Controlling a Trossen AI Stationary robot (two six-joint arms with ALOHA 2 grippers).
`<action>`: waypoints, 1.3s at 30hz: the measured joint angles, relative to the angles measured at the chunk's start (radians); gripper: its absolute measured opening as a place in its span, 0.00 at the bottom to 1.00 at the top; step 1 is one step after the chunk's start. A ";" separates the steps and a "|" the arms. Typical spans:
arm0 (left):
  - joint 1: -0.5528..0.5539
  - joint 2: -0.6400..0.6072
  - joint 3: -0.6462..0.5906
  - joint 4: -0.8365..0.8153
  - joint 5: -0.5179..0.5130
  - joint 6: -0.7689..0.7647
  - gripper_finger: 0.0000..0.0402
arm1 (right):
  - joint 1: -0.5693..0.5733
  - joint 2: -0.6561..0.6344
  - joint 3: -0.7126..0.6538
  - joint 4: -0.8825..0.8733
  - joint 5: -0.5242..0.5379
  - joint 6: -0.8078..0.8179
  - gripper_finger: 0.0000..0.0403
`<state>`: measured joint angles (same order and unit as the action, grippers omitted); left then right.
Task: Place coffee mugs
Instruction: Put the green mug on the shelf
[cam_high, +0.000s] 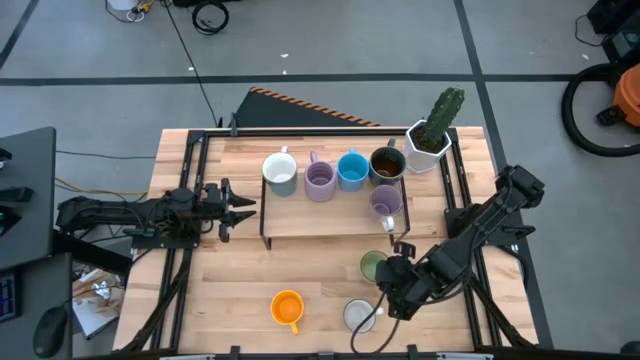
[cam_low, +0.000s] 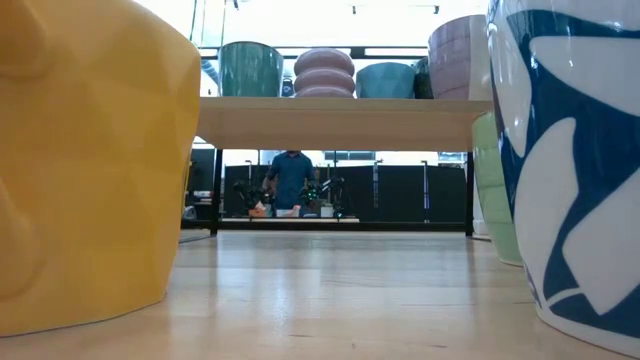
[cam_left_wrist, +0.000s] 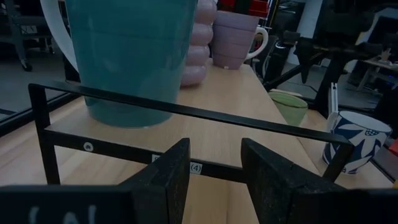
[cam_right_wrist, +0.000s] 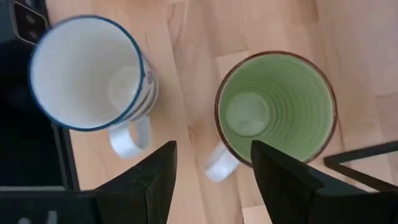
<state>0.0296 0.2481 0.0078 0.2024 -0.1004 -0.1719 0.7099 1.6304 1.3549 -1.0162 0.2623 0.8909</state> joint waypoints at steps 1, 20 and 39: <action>0.000 0.000 0.000 0.000 0.000 0.000 0.37 | -0.007 0.008 0.001 0.003 -0.019 -0.009 0.52; 0.000 0.000 0.000 -0.020 0.000 -0.001 0.37 | -0.080 0.164 0.045 -0.028 -0.129 -0.168 0.44; 0.000 0.000 0.000 -0.021 0.000 -0.008 0.37 | -0.100 0.185 0.016 -0.025 -0.064 -0.318 0.29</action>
<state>0.0292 0.2483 0.0078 0.1818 -0.1001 -0.1795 0.6102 1.8156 1.3705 -1.0410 0.1986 0.5729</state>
